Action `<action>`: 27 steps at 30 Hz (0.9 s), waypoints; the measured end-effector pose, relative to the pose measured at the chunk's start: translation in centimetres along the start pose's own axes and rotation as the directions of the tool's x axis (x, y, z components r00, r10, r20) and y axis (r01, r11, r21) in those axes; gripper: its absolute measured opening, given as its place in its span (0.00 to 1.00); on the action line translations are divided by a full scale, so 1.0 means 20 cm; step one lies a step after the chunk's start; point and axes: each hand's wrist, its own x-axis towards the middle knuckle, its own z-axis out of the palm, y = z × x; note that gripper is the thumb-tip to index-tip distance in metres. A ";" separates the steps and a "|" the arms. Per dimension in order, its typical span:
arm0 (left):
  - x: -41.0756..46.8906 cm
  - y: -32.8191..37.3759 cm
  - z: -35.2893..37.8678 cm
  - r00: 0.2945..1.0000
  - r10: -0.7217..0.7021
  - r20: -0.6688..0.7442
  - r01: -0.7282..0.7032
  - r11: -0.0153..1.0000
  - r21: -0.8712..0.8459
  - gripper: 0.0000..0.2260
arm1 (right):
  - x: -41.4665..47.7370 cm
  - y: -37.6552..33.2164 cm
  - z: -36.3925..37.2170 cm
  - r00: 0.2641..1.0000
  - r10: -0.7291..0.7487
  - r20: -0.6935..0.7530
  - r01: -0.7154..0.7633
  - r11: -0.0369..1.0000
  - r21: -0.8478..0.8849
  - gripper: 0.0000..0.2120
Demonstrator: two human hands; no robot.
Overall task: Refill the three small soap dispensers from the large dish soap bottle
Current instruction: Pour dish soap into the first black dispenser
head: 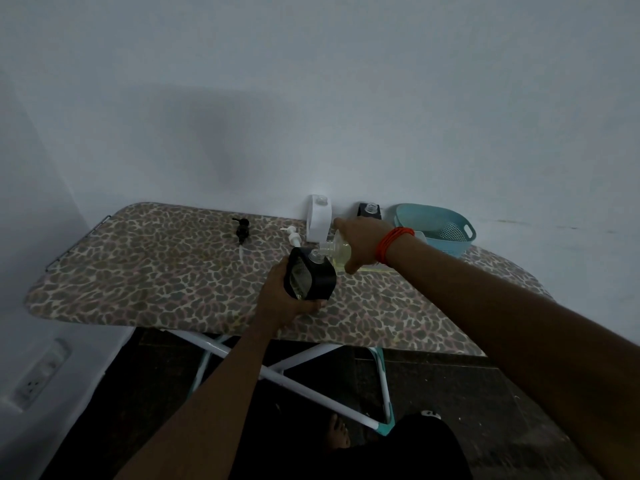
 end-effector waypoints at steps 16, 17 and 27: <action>0.00 0.00 -0.01 0.999 -0.025 0.029 0.024 1.000 0.020 0.47 | 0.00 -0.01 -0.01 1.000 0.004 0.003 -0.004 1.000 -0.017 0.43; 0.00 0.00 -0.01 0.999 -0.023 0.030 0.022 1.000 0.020 0.47 | 0.00 -0.01 -0.01 1.000 0.005 0.003 -0.005 1.000 -0.016 0.43; 0.00 0.00 0.00 0.999 -0.038 0.018 0.037 0.999 0.036 0.48 | -0.01 -0.01 -0.01 1.000 0.002 0.003 -0.001 1.000 -0.016 0.44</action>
